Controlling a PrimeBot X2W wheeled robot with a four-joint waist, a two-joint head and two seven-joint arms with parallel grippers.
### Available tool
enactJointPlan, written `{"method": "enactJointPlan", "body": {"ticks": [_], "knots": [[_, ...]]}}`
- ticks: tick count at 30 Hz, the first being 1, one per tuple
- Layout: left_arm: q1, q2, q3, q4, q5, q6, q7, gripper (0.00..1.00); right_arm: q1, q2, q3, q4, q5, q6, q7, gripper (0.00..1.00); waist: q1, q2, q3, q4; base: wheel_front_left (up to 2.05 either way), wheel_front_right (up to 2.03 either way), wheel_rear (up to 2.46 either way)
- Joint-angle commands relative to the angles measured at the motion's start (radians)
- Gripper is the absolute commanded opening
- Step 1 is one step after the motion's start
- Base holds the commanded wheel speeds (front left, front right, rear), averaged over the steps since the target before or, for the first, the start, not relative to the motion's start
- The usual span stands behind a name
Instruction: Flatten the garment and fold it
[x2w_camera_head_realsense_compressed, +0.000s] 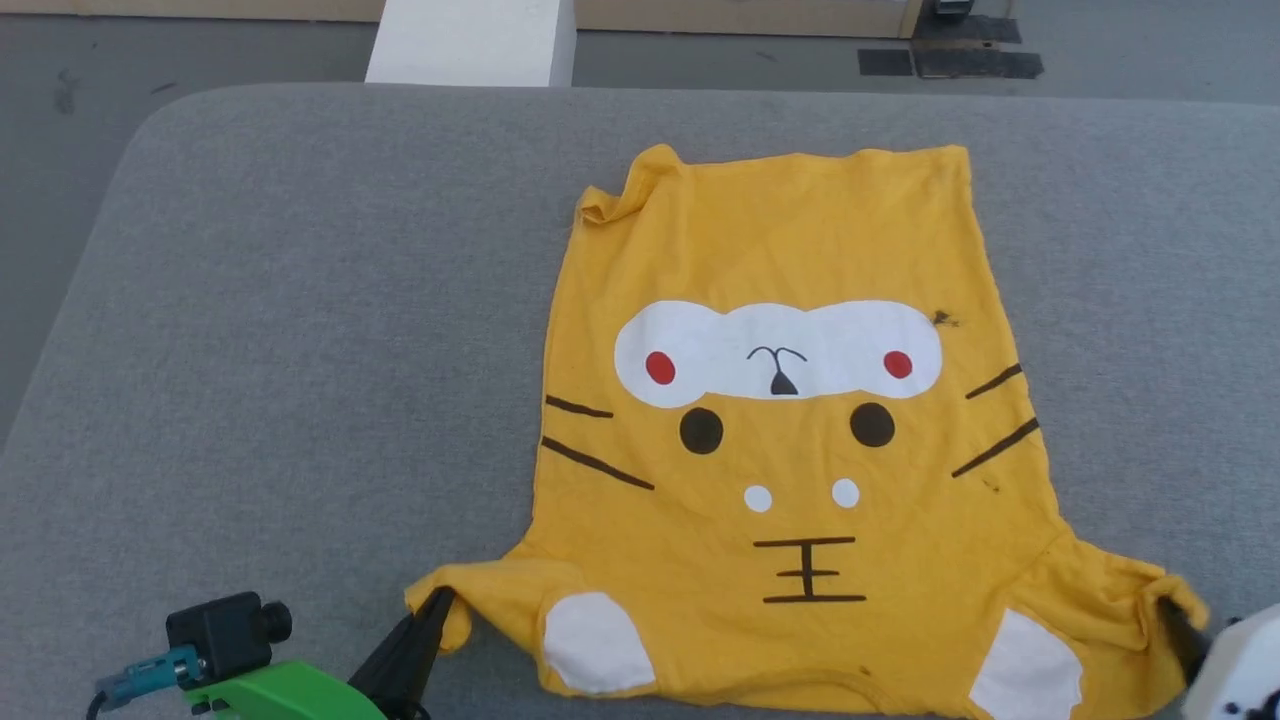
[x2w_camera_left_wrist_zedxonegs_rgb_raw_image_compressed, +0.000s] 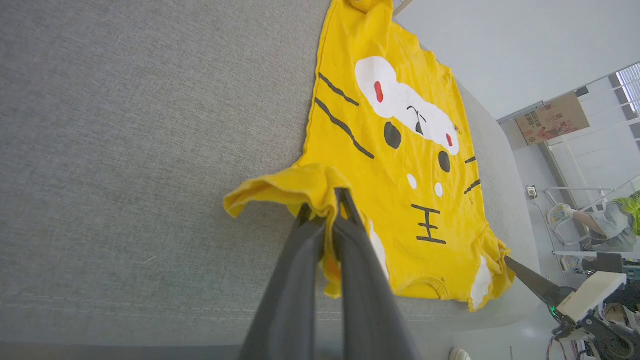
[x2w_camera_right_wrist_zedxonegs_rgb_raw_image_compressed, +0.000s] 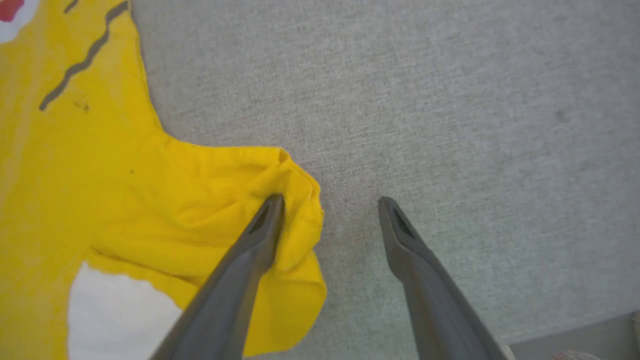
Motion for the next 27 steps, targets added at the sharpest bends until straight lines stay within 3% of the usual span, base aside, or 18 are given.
{"method": "enactJointPlan", "body": {"ticks": [1, 6, 11, 19, 27], "knots": [[-0.02, 0.002, -0.003, -0.01, 0.011, -0.006, -0.007, 0.0, 0.026, -0.003, -0.01, -0.062, 0.02, -0.002, 0.02, 1.0, 0.0, -0.0001, 0.004, 0.008, 0.0, 0.0, 0.0], [-0.027, 0.002, -0.025, -0.043, 0.041, -0.008, -0.015, 0.0, 0.02, -0.029, -0.073, -0.365, 0.062, -0.002, 0.051, 1.0, 0.0, -0.0001, 0.032, 0.028, 0.0, 0.0, 0.0], [-0.058, -0.004, -0.049, -0.061, 0.065, -0.015, -0.018, 0.0, -0.131, -0.058, -0.045, -0.465, 0.034, -0.002, 0.115, 1.0, 0.0, -0.0001, 0.09, 0.056, 0.0, 0.0, 0.0], [-0.133, -0.031, -0.083, -0.058, 0.081, -0.035, -0.023, 0.0, -0.544, -0.202, 0.12, -0.268, -0.045, -0.002, 0.212, 1.0, 0.0, -0.0001, 0.247, 0.098, 0.0, 0.0, 0.0], [-0.215, -0.051, -0.115, -0.051, 0.101, -0.063, -0.028, 0.0, -0.887, -0.201, 0.152, -0.007, -0.147, -0.002, 0.292, 1.0, 0.0, -0.0001, 0.384, 0.136, 0.0, 0.0, 0.0]]}}
